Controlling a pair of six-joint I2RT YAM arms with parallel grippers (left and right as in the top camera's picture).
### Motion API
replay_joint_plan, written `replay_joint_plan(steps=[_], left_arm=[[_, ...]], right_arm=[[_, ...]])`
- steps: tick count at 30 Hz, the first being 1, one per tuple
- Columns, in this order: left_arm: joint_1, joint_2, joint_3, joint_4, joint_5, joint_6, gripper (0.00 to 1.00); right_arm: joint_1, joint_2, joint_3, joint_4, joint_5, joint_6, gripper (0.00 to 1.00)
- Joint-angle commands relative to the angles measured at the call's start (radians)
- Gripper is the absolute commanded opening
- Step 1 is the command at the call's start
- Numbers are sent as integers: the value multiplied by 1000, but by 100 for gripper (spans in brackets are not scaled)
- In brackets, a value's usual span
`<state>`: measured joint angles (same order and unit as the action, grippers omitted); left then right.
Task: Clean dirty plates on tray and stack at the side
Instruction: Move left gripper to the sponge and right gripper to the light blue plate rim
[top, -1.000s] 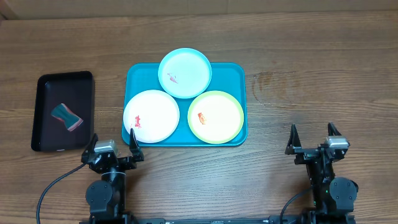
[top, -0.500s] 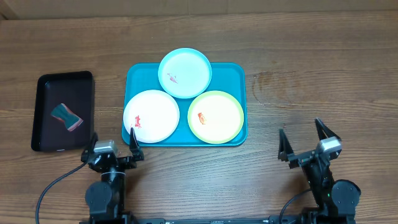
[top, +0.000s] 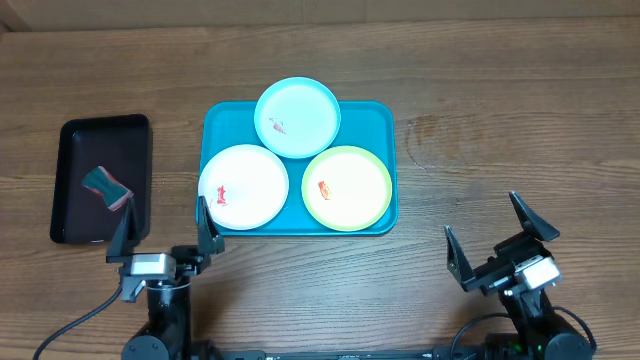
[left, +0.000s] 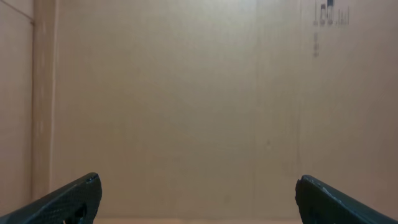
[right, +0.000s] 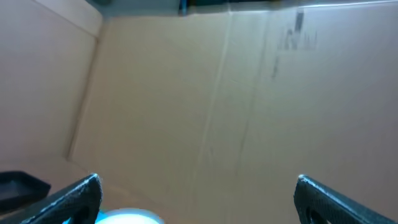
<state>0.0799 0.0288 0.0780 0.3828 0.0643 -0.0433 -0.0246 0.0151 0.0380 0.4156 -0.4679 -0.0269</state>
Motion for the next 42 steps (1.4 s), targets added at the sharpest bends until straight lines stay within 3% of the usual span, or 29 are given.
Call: replay_joint_plan(steps=[1, 6, 9, 12, 15, 19, 23, 26, 29, 31, 35, 37, 42], left_arm=[[-2, 128, 238, -207, -124, 56, 100], [-2, 475, 594, -545, -115, 68, 100], [-2, 753, 838, -725, 121, 99, 100], [-2, 904, 948, -779, 298, 99, 100], [-1, 1051, 1041, -791, 438, 87, 100], [6, 1167, 1125, -847, 339, -42, 100], [52, 1250, 1244, -1042, 69, -150, 100], [100, 1295, 1333, -1187, -53, -167, 100], [155, 1312, 1369, -1232, -26, -180, 100], [181, 1312, 1369, -1231, 12, -182, 100], [203, 1313, 1369, -1217, 23, -182, 100], [201, 1313, 1369, -1213, 49, -197, 100], [201, 1315, 1369, -1244, 113, -234, 100]], right_arm=[[-3, 58, 124, -114, 66, 3, 100], [-3, 276, 352, -404, 66, 3, 100], [-3, 515, 581, -636, 54, -5, 100], [-3, 697, 761, -785, -16, -3, 100], [-3, 886, 914, -860, -296, 86, 100], [-3, 1038, 947, -775, -607, 162, 100], [3, 1142, 947, -693, -672, 219, 100], [36, 1159, 954, -686, -574, 254, 100], [93, 1160, 999, -753, -358, 335, 100], [131, 1178, 1080, -901, -200, 390, 100], [208, 1296, 1381, -1376, 95, 311, 100], [246, 1368, 1520, -1519, 225, 312, 100], [329, 1437, 1604, -1416, 80, 315, 100]])
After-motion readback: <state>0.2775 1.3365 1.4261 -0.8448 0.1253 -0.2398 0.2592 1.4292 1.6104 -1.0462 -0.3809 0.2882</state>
